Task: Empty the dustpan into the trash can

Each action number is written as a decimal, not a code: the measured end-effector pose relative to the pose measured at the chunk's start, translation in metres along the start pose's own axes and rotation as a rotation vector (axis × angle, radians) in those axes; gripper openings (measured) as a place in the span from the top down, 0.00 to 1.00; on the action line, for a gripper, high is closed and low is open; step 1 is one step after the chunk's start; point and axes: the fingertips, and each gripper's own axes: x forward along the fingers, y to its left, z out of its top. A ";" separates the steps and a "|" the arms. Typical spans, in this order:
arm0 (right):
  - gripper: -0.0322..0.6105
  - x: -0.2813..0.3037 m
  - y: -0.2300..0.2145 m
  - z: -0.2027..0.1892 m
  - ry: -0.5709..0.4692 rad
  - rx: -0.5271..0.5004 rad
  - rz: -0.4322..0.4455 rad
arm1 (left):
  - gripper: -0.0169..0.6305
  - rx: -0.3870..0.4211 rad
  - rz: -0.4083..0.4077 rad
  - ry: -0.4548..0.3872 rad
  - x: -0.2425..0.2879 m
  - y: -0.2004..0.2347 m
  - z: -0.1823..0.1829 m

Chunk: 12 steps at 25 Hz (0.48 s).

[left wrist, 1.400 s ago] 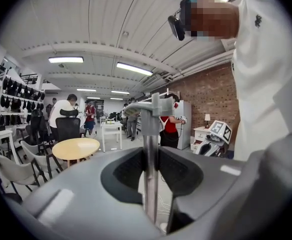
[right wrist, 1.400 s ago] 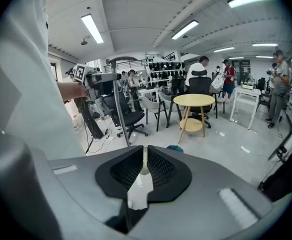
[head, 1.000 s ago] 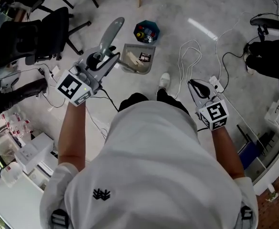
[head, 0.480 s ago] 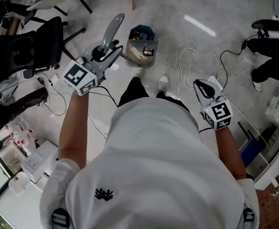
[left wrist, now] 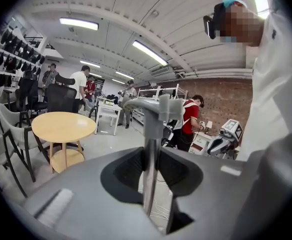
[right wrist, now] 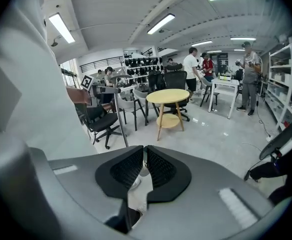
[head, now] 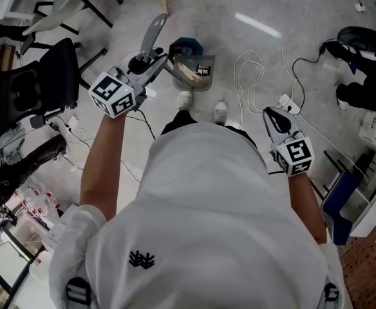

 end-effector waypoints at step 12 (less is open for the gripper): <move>0.91 0.015 0.023 0.009 0.044 0.011 -0.044 | 0.76 -0.175 0.027 -0.096 -0.008 0.061 -0.011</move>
